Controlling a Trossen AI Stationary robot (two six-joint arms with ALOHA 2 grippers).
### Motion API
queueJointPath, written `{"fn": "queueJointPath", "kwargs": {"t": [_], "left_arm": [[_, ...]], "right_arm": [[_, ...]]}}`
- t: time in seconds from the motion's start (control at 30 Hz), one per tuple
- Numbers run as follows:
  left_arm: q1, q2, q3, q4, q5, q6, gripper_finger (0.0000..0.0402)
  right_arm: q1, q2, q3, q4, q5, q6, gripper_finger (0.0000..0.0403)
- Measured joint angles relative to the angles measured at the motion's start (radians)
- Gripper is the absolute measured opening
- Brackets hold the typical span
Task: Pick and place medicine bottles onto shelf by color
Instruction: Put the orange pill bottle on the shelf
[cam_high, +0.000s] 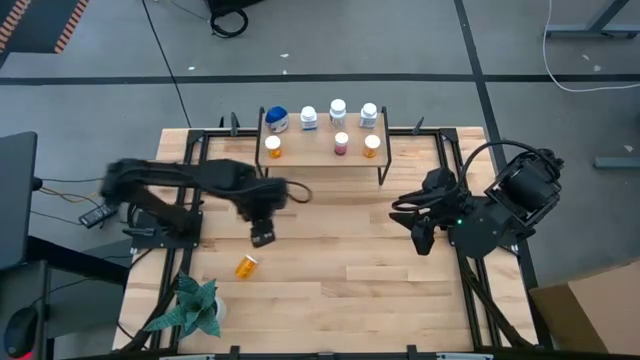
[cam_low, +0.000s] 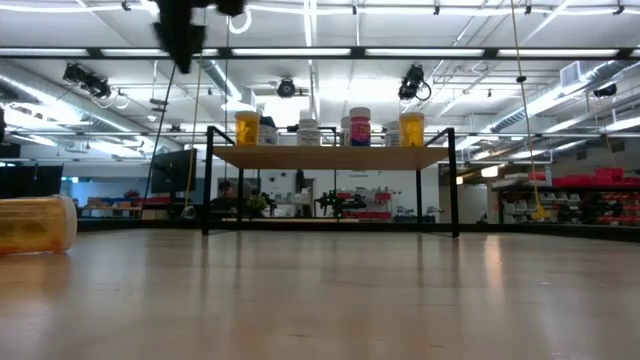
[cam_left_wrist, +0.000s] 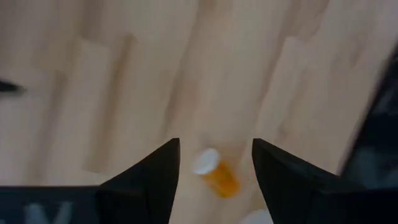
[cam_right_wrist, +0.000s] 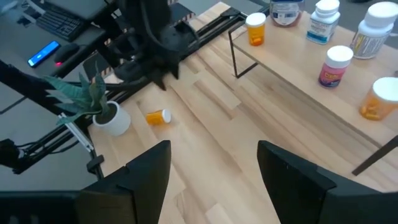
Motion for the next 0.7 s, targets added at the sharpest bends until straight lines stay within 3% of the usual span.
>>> {"fn": "queueJointPath", "kwargs": {"t": [0.13, 0.3, 0.43, 0.7], "left_arm": [[-0.013, -0.158, -0.239, 0.120, 0.036, -0.217, 0.0214], [-0.027, -0.195, -0.403, 0.127, 0.102, -0.377, 0.0233], [-0.025, -0.162, -0.461, 0.149, 0.229, -0.390, 0.0250], [-0.024, -0.077, -0.467, 0.183, 0.270, -0.331, 0.0274]], "right_arm": [[-0.010, 0.000, 0.000, 0.000, 0.029, -0.020, 0.0247], [-0.019, 0.000, 0.000, 0.000, 0.049, -0.035, 0.0247], [-0.020, 0.000, 0.000, 0.000, 0.049, -0.028, 0.0247], [-0.019, 0.000, 0.000, 0.004, 0.048, 0.000, 0.0247]]}}
